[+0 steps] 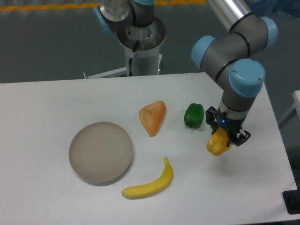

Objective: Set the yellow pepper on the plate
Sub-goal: 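Grasp the yellow pepper with the gripper and lift it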

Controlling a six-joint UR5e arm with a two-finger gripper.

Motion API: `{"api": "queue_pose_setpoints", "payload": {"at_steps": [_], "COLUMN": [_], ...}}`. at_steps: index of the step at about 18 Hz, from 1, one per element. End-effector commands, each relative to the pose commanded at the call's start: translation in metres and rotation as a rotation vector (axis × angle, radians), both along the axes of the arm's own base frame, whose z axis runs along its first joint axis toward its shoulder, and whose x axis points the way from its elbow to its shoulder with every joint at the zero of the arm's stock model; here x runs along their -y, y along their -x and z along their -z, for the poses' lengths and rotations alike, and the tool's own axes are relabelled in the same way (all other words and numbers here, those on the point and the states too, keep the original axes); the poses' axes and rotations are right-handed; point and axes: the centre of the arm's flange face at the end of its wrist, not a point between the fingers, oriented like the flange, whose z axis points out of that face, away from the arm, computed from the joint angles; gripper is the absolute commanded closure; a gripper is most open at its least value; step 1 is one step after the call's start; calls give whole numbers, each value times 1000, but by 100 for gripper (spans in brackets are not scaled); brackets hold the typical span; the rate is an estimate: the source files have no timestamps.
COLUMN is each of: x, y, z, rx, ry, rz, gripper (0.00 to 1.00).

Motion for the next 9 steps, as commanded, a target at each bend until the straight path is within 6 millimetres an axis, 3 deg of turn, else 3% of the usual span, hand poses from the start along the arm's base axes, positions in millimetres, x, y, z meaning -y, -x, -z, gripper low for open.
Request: {"api": "queue_pose_setpoints", "payload": {"at_steps": [5, 9], "x": [-7, -33], "y": [-8, -63], "z": [-3, -4], "rx": [3, -2], "ry": [-10, 2], "rz": [15, 81], "gripper": [100, 100]}}
